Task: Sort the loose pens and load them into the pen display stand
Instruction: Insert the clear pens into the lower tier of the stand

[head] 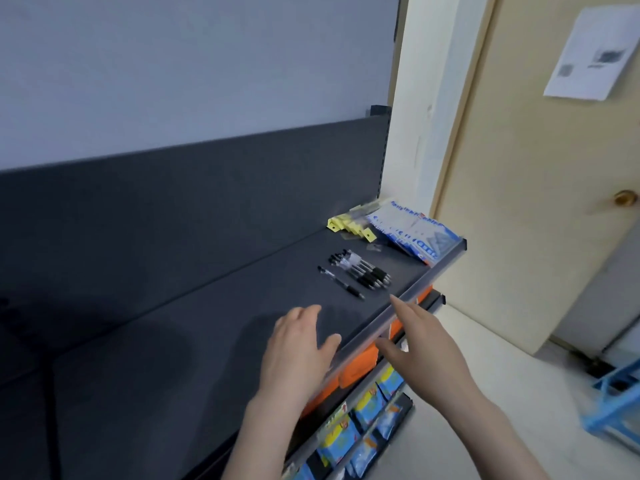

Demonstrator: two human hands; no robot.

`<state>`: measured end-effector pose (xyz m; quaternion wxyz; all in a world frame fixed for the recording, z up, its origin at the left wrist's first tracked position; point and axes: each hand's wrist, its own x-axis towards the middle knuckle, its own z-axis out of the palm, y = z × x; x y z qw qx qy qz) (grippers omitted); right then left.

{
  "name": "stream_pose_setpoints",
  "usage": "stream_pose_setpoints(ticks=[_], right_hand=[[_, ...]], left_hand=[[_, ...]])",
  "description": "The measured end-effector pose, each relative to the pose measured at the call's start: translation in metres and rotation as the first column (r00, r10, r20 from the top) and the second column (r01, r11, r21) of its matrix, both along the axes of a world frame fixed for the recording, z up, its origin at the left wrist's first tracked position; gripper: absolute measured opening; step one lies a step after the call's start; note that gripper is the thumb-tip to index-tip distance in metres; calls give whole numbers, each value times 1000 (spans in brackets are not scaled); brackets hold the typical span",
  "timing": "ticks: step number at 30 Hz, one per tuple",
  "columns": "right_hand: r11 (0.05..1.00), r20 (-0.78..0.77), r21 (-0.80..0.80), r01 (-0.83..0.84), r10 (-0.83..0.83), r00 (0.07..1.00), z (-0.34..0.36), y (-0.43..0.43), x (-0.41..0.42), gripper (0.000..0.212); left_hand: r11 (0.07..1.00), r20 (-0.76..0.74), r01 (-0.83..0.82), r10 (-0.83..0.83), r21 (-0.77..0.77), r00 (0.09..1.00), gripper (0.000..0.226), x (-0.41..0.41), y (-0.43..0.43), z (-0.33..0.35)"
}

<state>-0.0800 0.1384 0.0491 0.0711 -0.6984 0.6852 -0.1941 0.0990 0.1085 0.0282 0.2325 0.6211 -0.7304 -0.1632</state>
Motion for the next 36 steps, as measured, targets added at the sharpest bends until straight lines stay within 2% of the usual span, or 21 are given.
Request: stream_pose_setpoints(ticks=[7,12,19,24,29,31,36], right_hand=[[998,52,57,-8,5,999,-13,-59,-16,71],[996,86,87,-34,26,996,-24,-107,-36,70],[977,105,154,-145,130,986,-42,-202,-73,63],[953,81,246,-179,164,983,-56,-266,-86,48],[915,110,270,-299,279,954,-67,-300,-81,35],[892,106,298,-340,323,940,-69,-309,-82,35],[830,207,341,-442,392,896,-72,-327,-85,34]], left_hand=[[996,19,-5,3,90,1000,63,-17,-52,-10],[986,17,-65,63,152,998,65,-36,-89,-19],[940,37,-275,273,201,961,72,-87,-145,-35],[860,180,-472,442,193,879,72,-126,-186,-34],[763,176,-596,569,251,803,61,-151,-214,-37],[730,144,-616,604,295,784,55,-156,-219,-39],[689,20,-615,659,384,752,38,-153,-224,-43]])
